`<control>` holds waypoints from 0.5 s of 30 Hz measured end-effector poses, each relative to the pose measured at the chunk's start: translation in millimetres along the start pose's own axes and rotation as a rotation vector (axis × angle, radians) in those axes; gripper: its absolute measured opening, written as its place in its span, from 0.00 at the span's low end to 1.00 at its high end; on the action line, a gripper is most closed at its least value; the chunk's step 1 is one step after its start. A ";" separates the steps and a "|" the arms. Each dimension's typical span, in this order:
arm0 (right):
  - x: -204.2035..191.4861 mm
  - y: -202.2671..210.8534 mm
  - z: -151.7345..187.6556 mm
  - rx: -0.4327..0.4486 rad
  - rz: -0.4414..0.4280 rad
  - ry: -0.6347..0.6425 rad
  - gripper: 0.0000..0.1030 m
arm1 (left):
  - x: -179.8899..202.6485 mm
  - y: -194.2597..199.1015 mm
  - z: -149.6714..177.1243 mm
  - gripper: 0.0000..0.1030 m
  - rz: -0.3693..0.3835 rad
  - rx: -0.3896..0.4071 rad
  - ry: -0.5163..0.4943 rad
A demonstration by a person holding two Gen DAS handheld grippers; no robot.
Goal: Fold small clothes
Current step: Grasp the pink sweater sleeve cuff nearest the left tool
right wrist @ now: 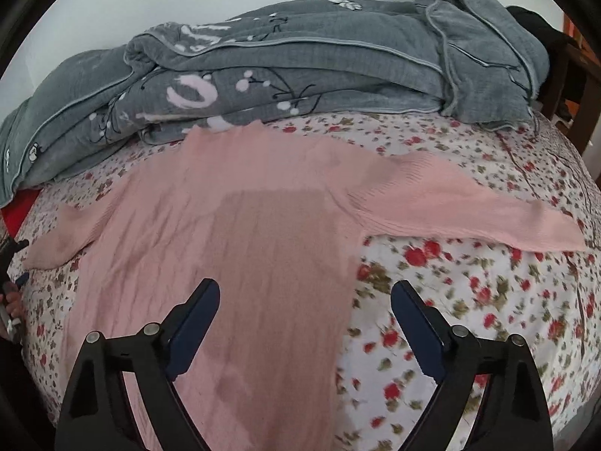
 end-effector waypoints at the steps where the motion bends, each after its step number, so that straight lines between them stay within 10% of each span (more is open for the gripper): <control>1: -1.8 -1.6 -1.9 0.003 0.004 0.006 0.89 | 0.5 -3.7 -2.6 0.83 -0.001 -0.005 -0.005; 7: -2.3 -9.5 -6.6 0.010 0.007 0.009 0.89 | -16.2 -4.6 -17.1 0.10 -0.121 0.035 -0.013; 15: 26.7 10.0 -8.0 0.057 -0.024 -0.034 0.89 | 6.9 71.1 -38.7 0.09 -0.109 0.167 -0.057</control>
Point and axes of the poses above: each gripper's, at about its wrist camera, not at the fingertips, and y roughly against the way its jaws point, x to its right, z to its underside, the point moved 9 cm from there along -y, roughly the way its jaws point, and after that the axes turned 4 degrees about -z, right-handed, at the moved point
